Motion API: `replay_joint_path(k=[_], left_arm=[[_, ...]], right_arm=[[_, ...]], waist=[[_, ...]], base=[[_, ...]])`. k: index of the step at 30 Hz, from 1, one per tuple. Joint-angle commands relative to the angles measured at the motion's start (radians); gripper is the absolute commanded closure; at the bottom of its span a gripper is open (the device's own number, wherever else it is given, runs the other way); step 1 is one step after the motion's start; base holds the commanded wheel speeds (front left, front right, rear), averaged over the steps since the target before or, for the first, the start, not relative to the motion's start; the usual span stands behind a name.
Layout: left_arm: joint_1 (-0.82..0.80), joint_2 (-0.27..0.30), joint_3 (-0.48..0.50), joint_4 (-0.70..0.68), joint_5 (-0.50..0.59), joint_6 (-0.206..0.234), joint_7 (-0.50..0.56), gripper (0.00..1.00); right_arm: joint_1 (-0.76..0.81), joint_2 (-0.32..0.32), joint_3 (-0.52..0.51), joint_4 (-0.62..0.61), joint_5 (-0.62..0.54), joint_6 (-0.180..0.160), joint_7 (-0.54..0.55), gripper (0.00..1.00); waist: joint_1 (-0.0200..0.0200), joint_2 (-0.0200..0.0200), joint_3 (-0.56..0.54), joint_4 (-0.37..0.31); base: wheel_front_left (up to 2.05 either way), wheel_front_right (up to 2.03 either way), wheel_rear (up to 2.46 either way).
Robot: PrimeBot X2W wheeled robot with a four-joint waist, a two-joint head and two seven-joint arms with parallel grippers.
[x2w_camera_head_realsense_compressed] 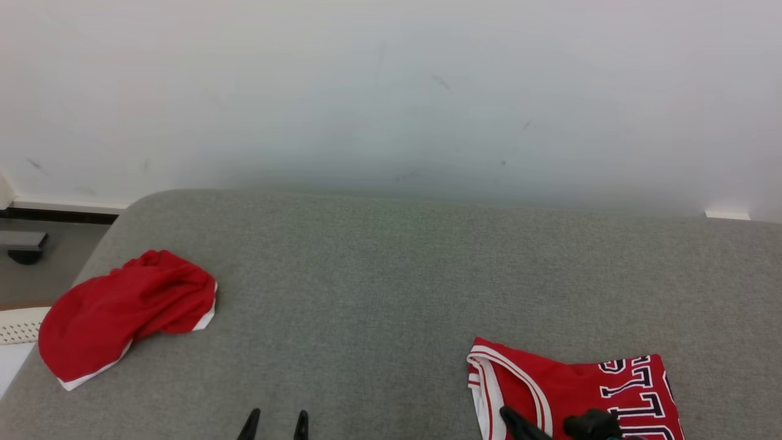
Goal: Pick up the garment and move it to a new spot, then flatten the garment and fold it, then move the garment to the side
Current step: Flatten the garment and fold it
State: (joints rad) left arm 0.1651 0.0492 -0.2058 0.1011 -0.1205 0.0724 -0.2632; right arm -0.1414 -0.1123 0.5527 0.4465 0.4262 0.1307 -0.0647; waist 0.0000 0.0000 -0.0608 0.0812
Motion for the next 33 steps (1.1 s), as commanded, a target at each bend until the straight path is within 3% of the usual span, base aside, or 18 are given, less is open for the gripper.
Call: replay_joint_path(k=[1, 2, 3, 4, 5, 6, 14, 19, 33], left_arm=[[-0.004, 0.003, 0.004, -0.001, 0.005, 0.002, -0.002, 0.00], [-0.003, 0.003, 0.009, -0.001, 0.007, 0.001, -0.002, 0.00], [-0.003, 0.003, 0.013, -0.002, 0.010, 0.000, -0.002, 0.00], [-0.003, 0.003, 0.019, -0.002, 0.011, 0.000, -0.002, 0.00], [-0.003, 0.003, 0.023, -0.003, 0.013, 0.000, -0.002, 0.00], [-0.003, 0.003, 0.027, -0.003, 0.015, 0.000, -0.002, 0.00], [0.011, 0.003, 0.034, 0.001, 0.027, -0.014, -0.002, 0.00], [0.021, 0.003, 0.034, 0.006, 0.026, -0.018, -0.002, 0.00], [0.068, 0.003, 0.051, 0.013, 0.029, -0.026, -0.002, 0.00]], right_arm=[[0.002, -0.016, -0.010, -0.015, 0.006, 0.000, -0.010, 1.00], [0.011, -0.026, -0.032, -0.036, 0.007, 0.000, -0.018, 1.00], [0.021, -0.038, -0.055, -0.060, 0.005, 0.000, -0.029, 0.87], [0.031, -0.051, -0.084, -0.084, -0.002, 0.000, -0.041, 0.65], [0.041, -0.065, -0.113, -0.110, -0.012, 0.000, -0.053, 0.15], [0.053, -0.078, -0.144, -0.134, -0.022, 0.000, -0.065, 0.00], [0.176, -0.161, -0.379, -0.274, -0.095, 0.000, -0.158, 0.00], [0.261, -0.175, -0.483, -0.284, -0.094, 0.000, -0.193, 0.00], [0.342, -0.102, -0.559, -0.259, -0.072, -0.001, -0.200, 0.00]], waist=[[0.0000, 0.0000, -0.004, -0.007], [0.0000, 0.0000, -0.006, -0.012], [0.0000, 0.0000, -0.008, -0.017], [0.0000, 0.0000, -0.010, -0.021], [0.0000, 0.0000, -0.012, -0.026], [0.0000, 0.0000, -0.014, -0.031], [0.0000, 0.0000, -0.027, -0.058], [0.0000, 0.0000, -0.033, -0.065], [0.0000, 0.0000, -0.033, -0.062]], base=[[0.00, 0.00, 0.00], [0.00, 0.00, 0.00], [0.00, 0.00, 0.00], [0.00, 0.00, 0.00], [0.00, 0.00, 0.00], [0.00, 0.00, 0.00], [0.00, 0.00, 0.00], [0.00, 0.00, 0.00], [0.00, 0.00, 0.00]])
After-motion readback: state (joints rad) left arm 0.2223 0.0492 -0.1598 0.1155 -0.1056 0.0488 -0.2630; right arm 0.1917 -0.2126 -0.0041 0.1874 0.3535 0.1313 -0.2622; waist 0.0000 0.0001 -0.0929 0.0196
